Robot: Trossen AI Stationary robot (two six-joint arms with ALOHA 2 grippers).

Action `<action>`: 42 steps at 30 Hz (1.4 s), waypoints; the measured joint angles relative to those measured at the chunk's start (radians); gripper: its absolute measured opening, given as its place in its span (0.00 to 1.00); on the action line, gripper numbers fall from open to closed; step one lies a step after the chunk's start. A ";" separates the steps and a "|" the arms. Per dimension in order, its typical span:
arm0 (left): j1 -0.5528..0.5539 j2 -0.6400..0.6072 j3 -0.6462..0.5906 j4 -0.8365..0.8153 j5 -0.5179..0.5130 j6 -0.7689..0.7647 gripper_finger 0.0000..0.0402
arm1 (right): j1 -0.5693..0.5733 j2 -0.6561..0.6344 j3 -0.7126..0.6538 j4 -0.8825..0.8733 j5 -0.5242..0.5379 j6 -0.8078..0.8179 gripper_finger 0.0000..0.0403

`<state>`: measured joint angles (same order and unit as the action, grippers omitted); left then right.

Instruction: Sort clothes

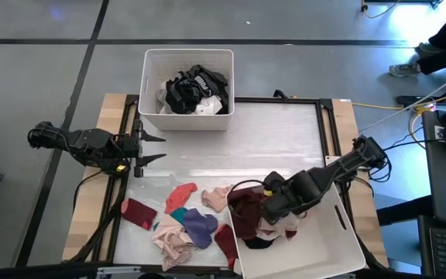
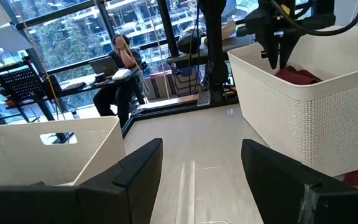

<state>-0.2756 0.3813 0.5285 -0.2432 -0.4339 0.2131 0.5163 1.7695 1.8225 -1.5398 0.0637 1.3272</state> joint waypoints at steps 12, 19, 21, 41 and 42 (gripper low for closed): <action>0.000 0.000 0.000 -0.002 0.000 -0.010 0.52 | 0.000 0.007 0.000 0.109 0.031 -0.063 0.31; 0.000 0.000 0.000 -0.002 0.000 -0.010 0.52 | -0.058 0.007 0.024 0.254 -0.014 -0.179 0.57; 0.000 0.000 0.000 -0.002 0.000 -0.008 0.52 | -0.083 0.006 0.037 0.301 -0.025 -0.225 0.62; 0.000 0.000 0.000 -0.001 0.000 -0.007 0.52 | -0.273 0.017 0.050 0.767 0.212 -0.705 0.70; 0.000 0.000 0.000 -0.001 0.000 -0.007 0.52 | -0.285 0.024 0.050 0.799 0.205 -0.734 0.70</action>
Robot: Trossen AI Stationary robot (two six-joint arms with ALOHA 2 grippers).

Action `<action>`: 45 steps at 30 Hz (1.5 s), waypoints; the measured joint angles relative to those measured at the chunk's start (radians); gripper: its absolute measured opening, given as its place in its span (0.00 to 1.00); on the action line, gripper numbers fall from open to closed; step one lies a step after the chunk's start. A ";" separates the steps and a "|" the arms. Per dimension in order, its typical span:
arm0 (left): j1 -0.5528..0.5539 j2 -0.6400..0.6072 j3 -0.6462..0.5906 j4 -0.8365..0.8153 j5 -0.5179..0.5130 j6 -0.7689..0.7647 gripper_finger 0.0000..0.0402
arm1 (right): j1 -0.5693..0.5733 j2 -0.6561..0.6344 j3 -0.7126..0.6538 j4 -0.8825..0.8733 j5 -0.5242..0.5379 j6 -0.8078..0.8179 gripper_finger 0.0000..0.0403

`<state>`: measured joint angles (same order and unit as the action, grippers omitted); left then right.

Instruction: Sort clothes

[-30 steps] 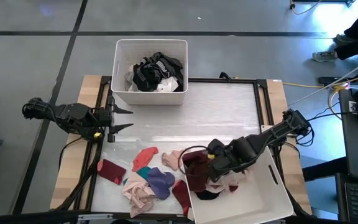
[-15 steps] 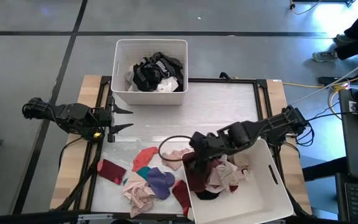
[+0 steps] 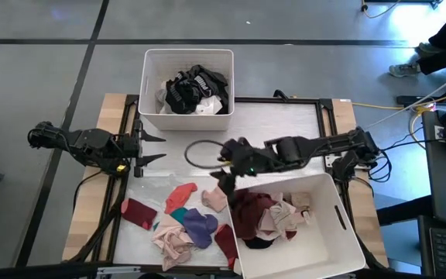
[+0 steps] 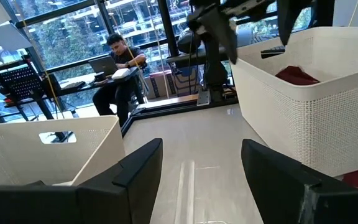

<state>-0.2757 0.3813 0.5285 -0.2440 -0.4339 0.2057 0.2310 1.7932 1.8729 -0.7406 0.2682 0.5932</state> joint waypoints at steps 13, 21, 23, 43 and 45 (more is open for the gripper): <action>0.000 -0.001 0.000 0.000 0.000 0.003 0.52 | -0.130 0.247 -0.001 0.098 -0.213 -0.205 0.70; 0.000 0.000 0.000 0.000 0.000 0.003 0.52 | -0.126 0.364 -0.002 0.070 -0.369 -0.209 0.70; 0.000 0.000 0.000 0.000 0.000 0.003 0.52 | -0.119 0.384 -0.002 0.059 -0.374 -0.213 0.70; 0.000 0.000 0.000 -0.002 0.000 0.003 0.52 | -0.092 0.504 -0.003 0.061 -0.396 -0.260 0.70; 0.000 0.000 0.000 -0.002 0.000 0.003 0.52 | -0.093 0.509 -0.002 0.062 -0.396 -0.260 0.69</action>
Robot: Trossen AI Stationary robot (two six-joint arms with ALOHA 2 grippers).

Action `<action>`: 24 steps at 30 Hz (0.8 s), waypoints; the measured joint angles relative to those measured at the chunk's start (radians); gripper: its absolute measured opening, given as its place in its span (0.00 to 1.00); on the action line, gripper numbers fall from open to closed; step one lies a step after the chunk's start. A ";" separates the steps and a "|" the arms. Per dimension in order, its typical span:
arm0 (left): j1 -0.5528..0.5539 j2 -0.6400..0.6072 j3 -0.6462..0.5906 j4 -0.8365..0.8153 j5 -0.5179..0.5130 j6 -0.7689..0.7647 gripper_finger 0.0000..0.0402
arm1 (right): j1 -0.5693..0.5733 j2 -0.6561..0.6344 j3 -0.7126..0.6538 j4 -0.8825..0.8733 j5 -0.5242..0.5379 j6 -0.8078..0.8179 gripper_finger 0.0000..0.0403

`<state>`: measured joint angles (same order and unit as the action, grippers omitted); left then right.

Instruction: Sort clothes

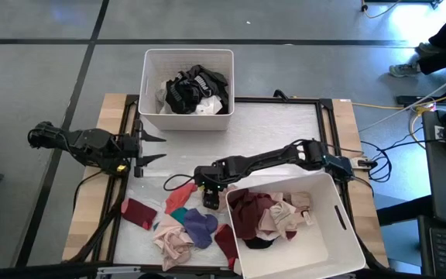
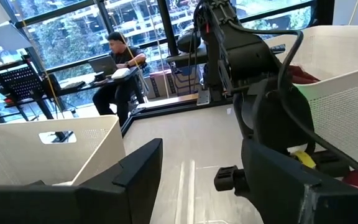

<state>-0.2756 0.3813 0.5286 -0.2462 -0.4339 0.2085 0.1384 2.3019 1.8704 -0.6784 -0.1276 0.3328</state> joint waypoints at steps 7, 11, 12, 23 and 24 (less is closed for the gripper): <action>0.000 0.000 0.000 0.000 0.000 0.000 0.52 | 0.000 0.020 0.001 -0.002 -0.001 -0.001 0.47; 0.000 0.000 0.000 0.000 0.000 0.000 0.52 | 0.000 0.035 0.000 -0.006 -0.009 -0.001 0.30; 0.000 0.000 0.000 0.000 0.000 0.000 0.52 | 0.000 0.037 0.000 -0.005 -0.012 -0.001 0.25; 0.000 0.000 0.000 0.000 0.000 0.000 0.52 | 0.000 0.021 0.009 -0.032 -0.013 -0.027 0.07; 0.000 0.000 0.000 0.000 0.000 0.000 0.52 | 0.000 0.015 0.013 -0.036 -0.013 -0.026 0.07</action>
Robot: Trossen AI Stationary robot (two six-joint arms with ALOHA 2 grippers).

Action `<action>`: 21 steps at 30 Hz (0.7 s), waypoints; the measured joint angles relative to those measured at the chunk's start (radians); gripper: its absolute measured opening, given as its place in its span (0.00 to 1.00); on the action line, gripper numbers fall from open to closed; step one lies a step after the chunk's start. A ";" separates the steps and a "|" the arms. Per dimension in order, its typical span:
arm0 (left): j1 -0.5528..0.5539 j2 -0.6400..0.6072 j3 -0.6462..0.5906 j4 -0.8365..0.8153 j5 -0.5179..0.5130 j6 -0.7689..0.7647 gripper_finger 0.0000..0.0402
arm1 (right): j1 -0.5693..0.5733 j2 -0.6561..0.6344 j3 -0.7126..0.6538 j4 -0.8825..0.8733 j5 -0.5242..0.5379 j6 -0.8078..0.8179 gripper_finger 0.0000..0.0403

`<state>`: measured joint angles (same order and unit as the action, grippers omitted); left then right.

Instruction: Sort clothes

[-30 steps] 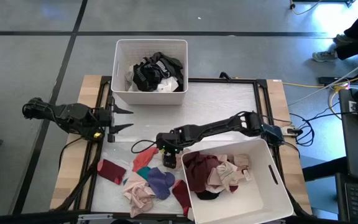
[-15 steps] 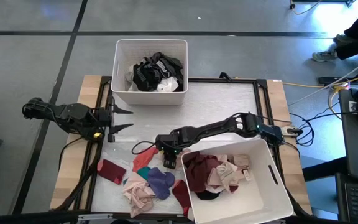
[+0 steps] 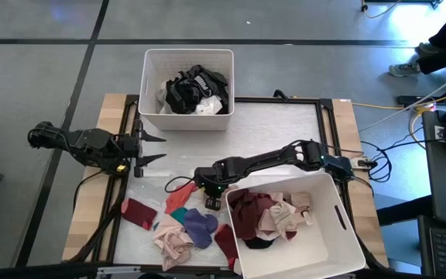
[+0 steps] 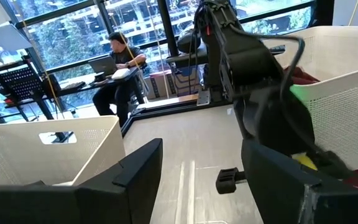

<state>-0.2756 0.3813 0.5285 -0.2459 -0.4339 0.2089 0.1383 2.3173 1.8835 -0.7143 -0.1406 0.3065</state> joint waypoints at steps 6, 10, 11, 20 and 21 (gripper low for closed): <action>0.000 0.000 0.000 0.000 0.000 0.000 0.52 | 0.000 -0.076 0.009 -0.027 0.067 -0.001 0.03; 0.000 0.000 0.000 0.000 0.000 0.000 0.52 | 0.000 -0.159 0.009 -0.048 0.160 -0.016 0.02; 0.000 -0.001 0.000 0.000 0.000 0.000 0.52 | 0.000 -0.178 0.009 -0.059 0.182 -0.019 0.02; 0.000 0.000 0.000 0.000 0.000 0.000 0.52 | 0.000 -0.341 0.009 -0.072 0.331 -0.022 0.04; 0.000 0.000 0.000 0.000 0.000 0.000 0.52 | 0.000 -0.355 0.009 -0.073 0.335 -0.022 0.04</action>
<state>-0.2760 0.3813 0.5285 -0.2459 -0.4339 0.2085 0.1383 1.9618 1.8927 -0.7872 0.1945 0.2847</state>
